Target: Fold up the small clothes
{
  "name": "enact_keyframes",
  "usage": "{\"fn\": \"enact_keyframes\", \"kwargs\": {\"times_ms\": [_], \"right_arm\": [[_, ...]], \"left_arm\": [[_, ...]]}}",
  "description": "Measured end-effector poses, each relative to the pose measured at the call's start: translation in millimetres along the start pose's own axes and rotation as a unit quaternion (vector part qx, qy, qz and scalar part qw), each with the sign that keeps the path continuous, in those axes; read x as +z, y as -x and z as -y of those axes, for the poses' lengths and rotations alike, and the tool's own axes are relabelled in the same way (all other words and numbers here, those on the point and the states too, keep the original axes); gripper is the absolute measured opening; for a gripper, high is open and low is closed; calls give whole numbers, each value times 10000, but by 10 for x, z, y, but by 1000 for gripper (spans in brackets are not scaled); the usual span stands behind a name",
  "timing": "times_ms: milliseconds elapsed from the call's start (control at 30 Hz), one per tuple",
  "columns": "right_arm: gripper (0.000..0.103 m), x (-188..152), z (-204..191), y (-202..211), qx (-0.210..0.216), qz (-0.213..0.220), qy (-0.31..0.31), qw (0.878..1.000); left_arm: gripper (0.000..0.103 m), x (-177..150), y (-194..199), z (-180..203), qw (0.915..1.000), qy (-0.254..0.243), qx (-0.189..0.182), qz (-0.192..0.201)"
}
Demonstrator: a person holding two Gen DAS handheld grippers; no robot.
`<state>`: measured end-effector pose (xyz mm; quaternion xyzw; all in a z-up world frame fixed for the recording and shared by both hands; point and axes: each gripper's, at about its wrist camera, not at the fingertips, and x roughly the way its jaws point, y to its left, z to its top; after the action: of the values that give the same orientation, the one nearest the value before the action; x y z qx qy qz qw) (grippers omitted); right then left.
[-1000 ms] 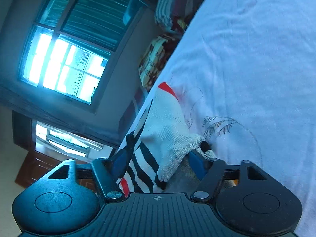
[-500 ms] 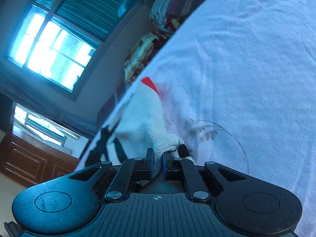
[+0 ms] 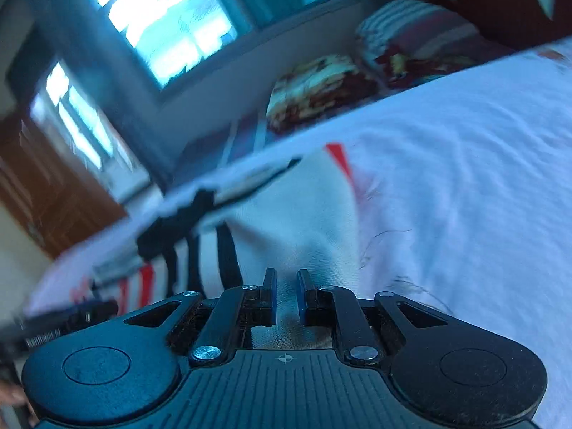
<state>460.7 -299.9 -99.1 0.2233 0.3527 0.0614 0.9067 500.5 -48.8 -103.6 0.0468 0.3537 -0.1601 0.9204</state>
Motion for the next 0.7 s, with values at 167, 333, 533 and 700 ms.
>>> {"fn": "enact_keyframes", "kwargs": {"times_ms": [167,333,533,700], "right_arm": [[0,16,176,19,65,170,-49,9998],[0,379,122,-413,137,214,213,9995],[0,730,478,-871,-74,128,215,9997],[0,703,389,-542,-56,262,595,9979]], "left_arm": [[42,-21,-150,-216,9993,346,171,-29],[45,42,-315,-23,9994,64,347,27],[51,-37,-269,-316,9970,552,535,92],[51,55,-137,-247,9951,614,752,178]]}}
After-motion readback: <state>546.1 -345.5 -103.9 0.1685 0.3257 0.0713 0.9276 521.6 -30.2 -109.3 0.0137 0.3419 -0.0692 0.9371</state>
